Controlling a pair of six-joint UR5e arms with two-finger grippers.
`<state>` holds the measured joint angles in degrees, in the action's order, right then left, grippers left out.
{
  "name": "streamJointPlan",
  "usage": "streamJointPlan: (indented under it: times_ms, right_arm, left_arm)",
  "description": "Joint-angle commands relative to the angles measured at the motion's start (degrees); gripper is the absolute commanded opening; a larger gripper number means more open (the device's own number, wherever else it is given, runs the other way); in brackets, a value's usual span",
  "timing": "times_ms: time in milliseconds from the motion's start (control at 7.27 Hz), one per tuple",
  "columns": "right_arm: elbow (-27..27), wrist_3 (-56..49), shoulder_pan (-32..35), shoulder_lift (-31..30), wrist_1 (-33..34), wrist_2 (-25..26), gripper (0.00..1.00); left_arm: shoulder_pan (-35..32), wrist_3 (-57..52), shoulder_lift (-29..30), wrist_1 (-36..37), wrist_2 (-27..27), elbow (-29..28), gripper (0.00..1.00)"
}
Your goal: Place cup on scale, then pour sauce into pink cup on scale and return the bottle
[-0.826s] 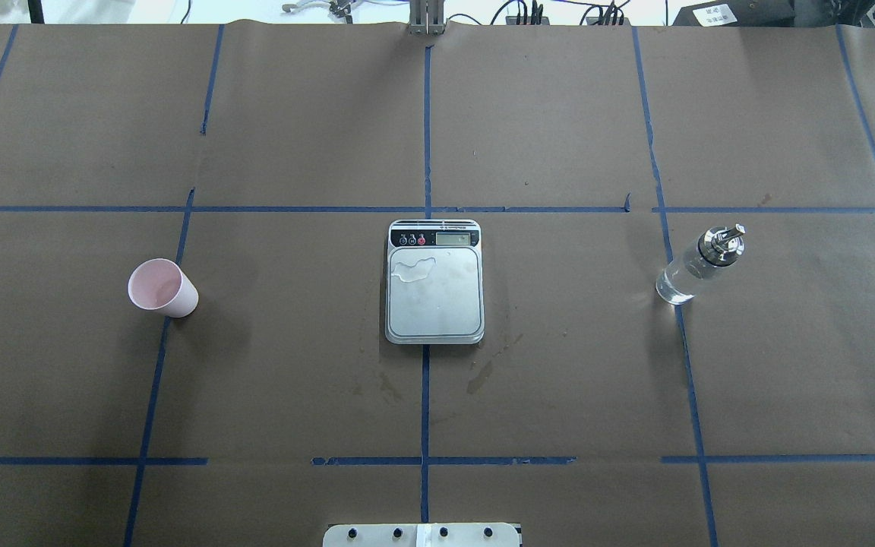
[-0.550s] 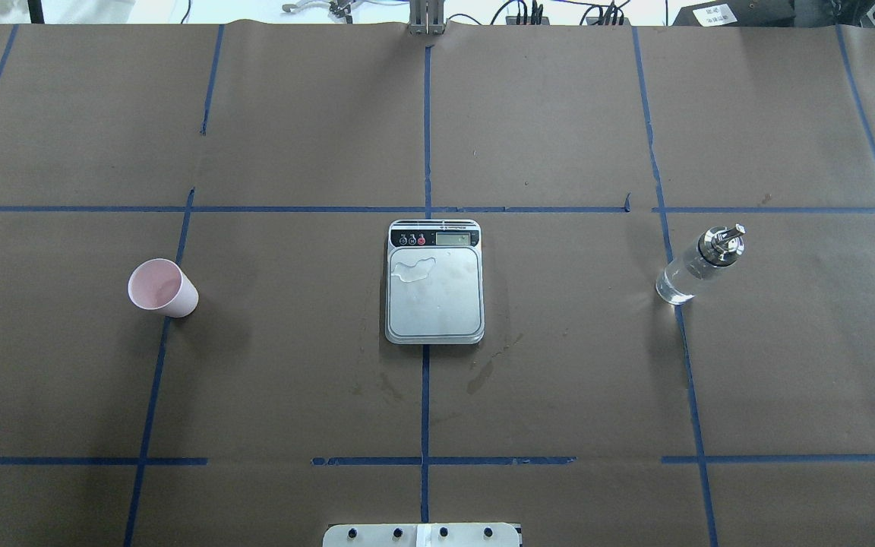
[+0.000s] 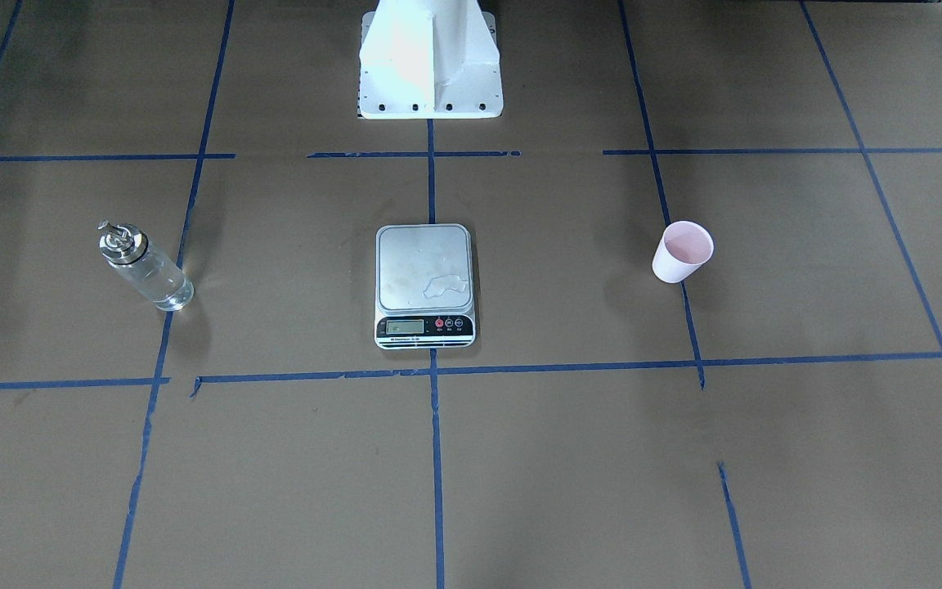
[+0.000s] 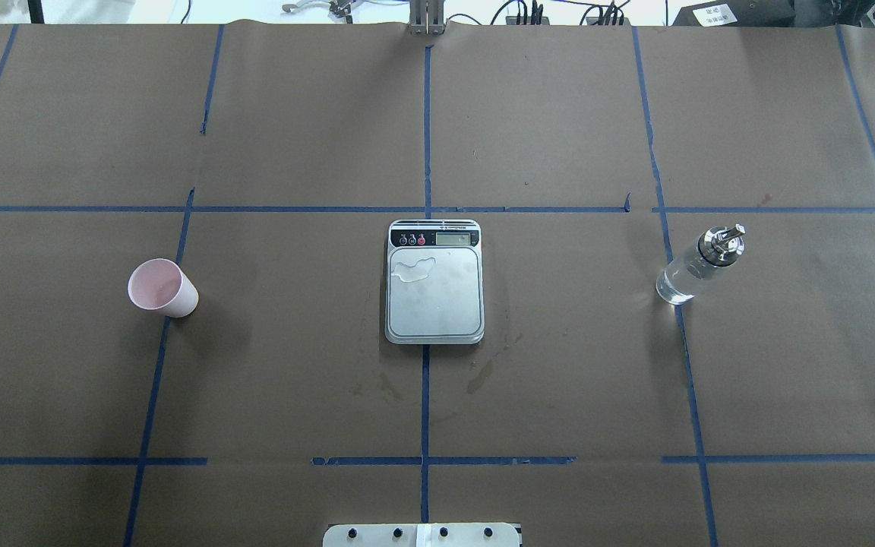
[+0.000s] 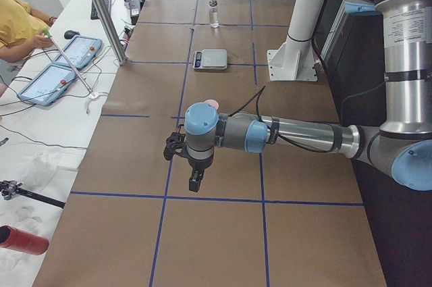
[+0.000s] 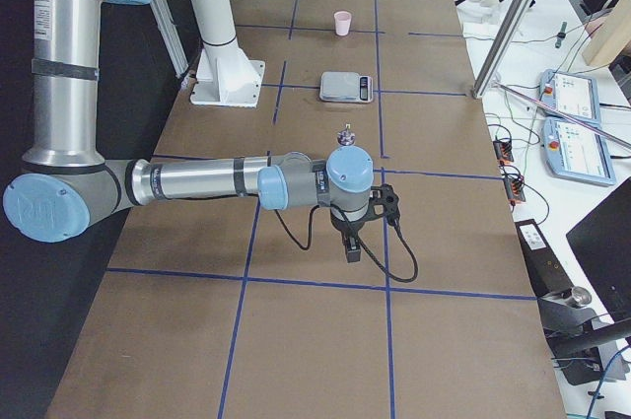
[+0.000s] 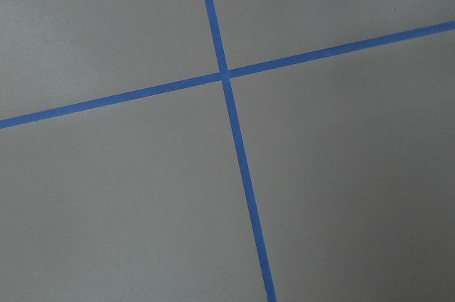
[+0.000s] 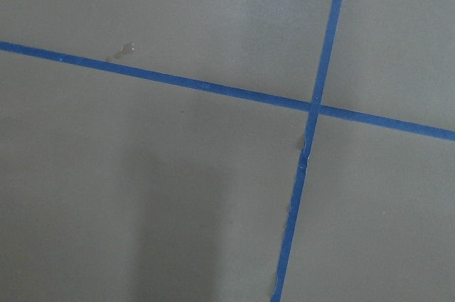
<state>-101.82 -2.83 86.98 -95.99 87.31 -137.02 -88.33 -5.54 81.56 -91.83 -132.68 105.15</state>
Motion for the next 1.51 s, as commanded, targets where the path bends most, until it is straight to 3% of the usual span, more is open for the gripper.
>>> streamJointPlan:
  times_ms: [0,963,1376]
  right_arm:
    - [0.0,0.4,-0.1,-0.1,0.0,0.1,1.00]
    - [0.0,0.3,-0.1,0.2,0.0,0.0,1.00]
    - [-0.1,0.2,-0.1,0.4,0.0,0.0,1.00]
  left_arm:
    - [0.0,-0.1,0.2,-0.4,-0.1,0.6,1.00]
    - [0.0,-0.2,0.2,-0.2,-0.1,0.0,1.00]
    - [0.0,-0.4,0.3,-2.5,-6.9,0.5,1.00]
